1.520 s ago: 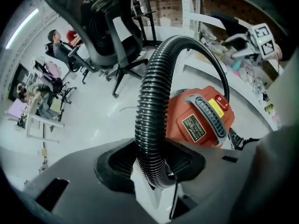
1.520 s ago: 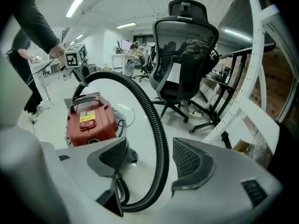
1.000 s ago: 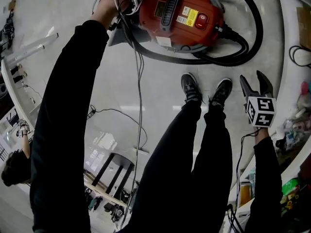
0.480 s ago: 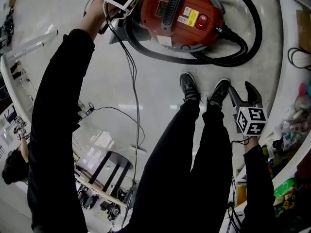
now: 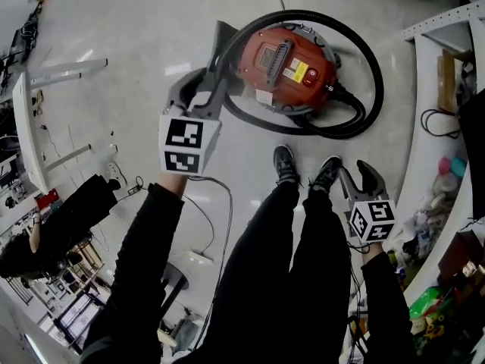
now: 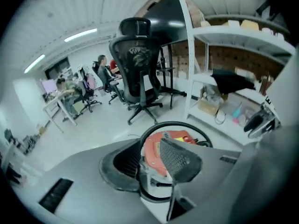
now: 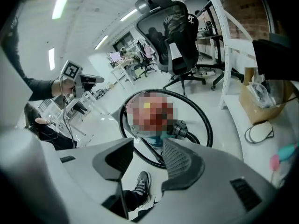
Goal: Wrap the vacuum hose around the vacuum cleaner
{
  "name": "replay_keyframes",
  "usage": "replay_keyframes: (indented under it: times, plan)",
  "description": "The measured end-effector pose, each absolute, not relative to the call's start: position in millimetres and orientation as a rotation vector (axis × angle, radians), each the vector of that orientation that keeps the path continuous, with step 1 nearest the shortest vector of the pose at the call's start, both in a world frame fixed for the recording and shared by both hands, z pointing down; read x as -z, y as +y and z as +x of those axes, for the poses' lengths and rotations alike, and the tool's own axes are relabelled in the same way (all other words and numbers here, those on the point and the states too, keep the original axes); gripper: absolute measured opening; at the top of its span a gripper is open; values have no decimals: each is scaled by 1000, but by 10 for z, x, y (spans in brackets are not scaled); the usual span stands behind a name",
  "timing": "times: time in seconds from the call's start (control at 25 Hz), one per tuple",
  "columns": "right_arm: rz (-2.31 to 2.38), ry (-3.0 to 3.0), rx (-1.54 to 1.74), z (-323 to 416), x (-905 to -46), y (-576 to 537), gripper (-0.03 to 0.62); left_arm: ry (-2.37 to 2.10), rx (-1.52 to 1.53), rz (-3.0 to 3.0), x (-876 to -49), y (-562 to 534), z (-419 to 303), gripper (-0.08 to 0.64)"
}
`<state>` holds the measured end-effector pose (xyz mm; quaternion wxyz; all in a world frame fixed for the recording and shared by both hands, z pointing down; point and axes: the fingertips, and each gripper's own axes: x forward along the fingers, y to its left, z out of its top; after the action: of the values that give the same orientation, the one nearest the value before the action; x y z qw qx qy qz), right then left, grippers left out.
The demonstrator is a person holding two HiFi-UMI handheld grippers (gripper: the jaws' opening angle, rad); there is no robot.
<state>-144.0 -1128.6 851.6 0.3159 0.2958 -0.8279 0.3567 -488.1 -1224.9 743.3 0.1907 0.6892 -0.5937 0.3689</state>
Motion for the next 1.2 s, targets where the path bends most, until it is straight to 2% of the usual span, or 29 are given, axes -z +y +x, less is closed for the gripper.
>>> replay_keyframes:
  times: [0.16, 0.28, 0.56, 0.88, 1.2]
  plan:
    - [716, -2241, -930, -1536, -7850, -11267, 79, -1564, -741, 1881, -7079, -11374, -4109, 72]
    - [615, -2328, -899, -1640, -7280, -11183, 39, -1513, -598, 1838, -6683, -10894, -3555, 52]
    - [397, -2436, -729, -1777, -6119, -10681, 23, -1480, -580, 1906, -5626, -10092, -2810, 49]
    - [375, -2475, -575, -1638, -5462, -10480, 23, -1493, -552, 1968, -5160, -9796, -2433, 49]
    - [523, -2456, -527, -1655, -5157, -10127, 24, -1532, -427, 2105, -4727, -9692, -2710, 49]
